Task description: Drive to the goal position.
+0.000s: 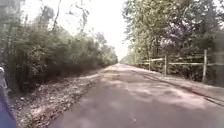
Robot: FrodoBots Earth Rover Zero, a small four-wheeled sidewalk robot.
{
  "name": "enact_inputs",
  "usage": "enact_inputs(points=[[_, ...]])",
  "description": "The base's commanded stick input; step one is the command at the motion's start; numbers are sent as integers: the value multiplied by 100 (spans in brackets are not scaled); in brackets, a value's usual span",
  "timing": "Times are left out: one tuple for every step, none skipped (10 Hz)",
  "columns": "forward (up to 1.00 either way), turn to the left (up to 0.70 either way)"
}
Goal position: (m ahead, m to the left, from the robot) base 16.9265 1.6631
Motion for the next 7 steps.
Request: enact_inputs(points=[[70, 0], [70, 0], [70, 0], [70, 0], [70, -11], [70, -26], [70, -18]])
